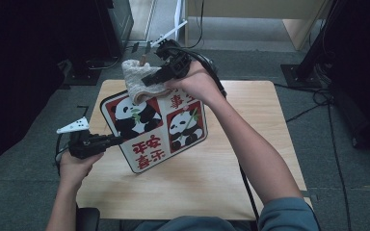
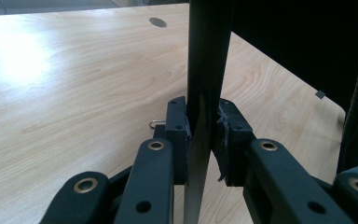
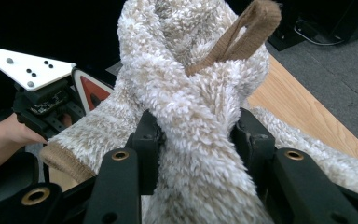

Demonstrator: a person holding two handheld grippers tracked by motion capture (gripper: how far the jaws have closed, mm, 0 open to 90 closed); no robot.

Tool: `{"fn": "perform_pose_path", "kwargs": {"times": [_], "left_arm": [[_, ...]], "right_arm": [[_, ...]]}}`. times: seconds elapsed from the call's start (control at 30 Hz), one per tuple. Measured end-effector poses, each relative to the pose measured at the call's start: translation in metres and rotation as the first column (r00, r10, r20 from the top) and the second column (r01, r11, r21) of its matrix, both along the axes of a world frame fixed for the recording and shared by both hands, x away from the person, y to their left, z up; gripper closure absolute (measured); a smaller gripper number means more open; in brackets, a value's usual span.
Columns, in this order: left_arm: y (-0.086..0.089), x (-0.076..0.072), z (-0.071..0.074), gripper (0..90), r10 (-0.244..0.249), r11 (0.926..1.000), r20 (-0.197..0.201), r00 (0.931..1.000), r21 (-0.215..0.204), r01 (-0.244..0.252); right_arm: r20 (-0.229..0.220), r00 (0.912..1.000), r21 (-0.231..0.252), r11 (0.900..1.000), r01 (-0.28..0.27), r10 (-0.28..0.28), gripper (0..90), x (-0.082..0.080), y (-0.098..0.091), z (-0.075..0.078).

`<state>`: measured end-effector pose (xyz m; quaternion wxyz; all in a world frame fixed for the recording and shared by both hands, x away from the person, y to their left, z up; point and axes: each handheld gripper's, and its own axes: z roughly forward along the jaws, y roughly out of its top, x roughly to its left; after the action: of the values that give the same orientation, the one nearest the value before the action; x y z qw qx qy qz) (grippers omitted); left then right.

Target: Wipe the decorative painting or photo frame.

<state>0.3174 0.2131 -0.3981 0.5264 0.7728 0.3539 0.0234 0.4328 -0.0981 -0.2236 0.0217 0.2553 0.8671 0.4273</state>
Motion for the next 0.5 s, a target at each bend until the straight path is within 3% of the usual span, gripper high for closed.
{"fn": "perform_pose_path", "kwargs": {"times": [0.5], "left_arm": [[0.002, 0.002, -0.001, 76.9, 0.005, 1.0, 0.005, 1.0, -0.001, -0.005]], "right_arm": [[-0.01, 0.9992, -0.009, 0.9992, 0.038, -0.038, 59.5, 0.004, -0.02, 0.001]]}}
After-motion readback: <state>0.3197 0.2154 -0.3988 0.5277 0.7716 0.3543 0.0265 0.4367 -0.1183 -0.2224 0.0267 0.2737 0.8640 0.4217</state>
